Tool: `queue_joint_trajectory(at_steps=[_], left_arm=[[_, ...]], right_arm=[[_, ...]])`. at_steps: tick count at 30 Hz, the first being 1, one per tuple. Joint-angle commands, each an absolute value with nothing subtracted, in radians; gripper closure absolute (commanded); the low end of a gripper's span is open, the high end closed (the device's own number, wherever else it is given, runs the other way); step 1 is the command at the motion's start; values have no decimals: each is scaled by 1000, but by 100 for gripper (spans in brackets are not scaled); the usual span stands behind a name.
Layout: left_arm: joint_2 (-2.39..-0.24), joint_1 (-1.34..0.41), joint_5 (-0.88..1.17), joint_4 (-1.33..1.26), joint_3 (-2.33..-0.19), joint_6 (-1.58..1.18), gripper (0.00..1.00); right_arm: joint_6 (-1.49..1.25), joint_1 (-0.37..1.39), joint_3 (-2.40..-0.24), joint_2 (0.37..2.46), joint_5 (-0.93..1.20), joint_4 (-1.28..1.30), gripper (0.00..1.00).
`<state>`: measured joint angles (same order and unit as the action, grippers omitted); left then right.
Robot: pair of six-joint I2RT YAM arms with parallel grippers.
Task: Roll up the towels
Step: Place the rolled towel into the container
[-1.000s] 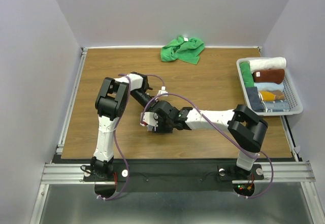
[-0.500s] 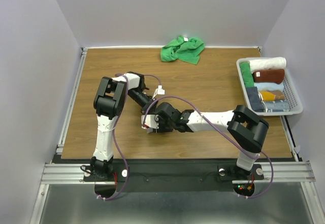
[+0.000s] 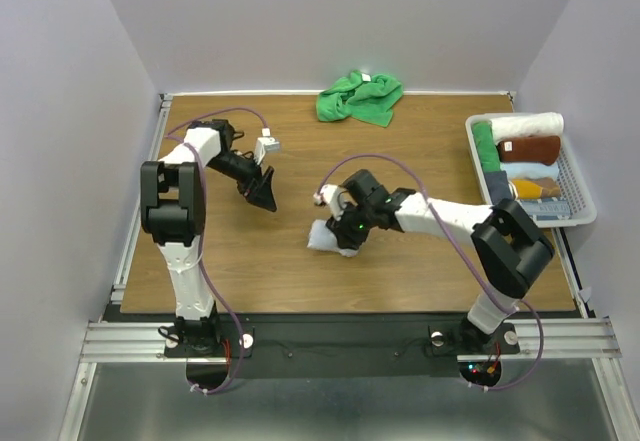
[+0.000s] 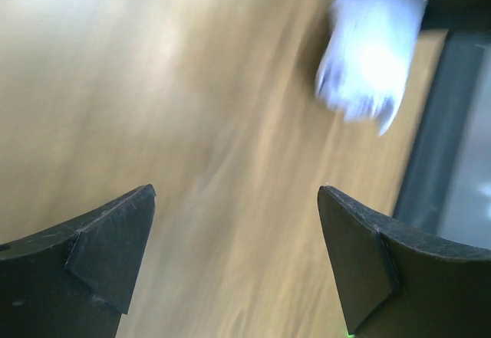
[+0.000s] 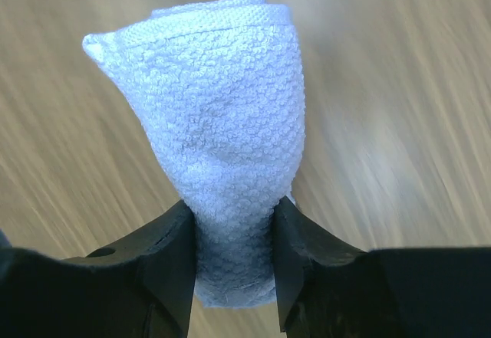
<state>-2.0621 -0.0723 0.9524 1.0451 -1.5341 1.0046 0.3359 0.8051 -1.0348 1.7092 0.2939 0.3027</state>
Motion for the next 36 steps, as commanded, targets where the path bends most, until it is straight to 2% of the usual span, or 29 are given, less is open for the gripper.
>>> queue_joint_trajectory(at_steps=[1, 6, 10, 15, 18, 24, 30, 36], left_arm=[[-1870, -83, 936, 934, -1546, 914, 1], [-1751, -97, 968, 874, -1513, 850, 1], [-1691, -118, 1005, 832, -1480, 792, 1], [-1652, -159, 1035, 784, -1447, 724, 1], [-1643, -181, 1048, 773, -1442, 701, 1], [-1629, -190, 1071, 772, -1443, 687, 1], [-1634, -193, 1072, 778, -1440, 686, 1], [-1637, -193, 1066, 781, -1433, 692, 1]], right_arm=[[56, 652, -1068, 1579, 449, 466, 99], [-101, 386, -1098, 1401, 466, 512, 99], [-192, 218, -1216, 1325, 375, 609, 100], [-312, -25, -1353, 1362, 243, 773, 99], [-421, -173, -1436, 1404, 70, 845, 100], [-534, -460, -1499, 1474, 51, 925, 99], [-630, -600, -1470, 1552, 41, 901, 100], [-709, -612, -1499, 1626, -21, 861, 99]])
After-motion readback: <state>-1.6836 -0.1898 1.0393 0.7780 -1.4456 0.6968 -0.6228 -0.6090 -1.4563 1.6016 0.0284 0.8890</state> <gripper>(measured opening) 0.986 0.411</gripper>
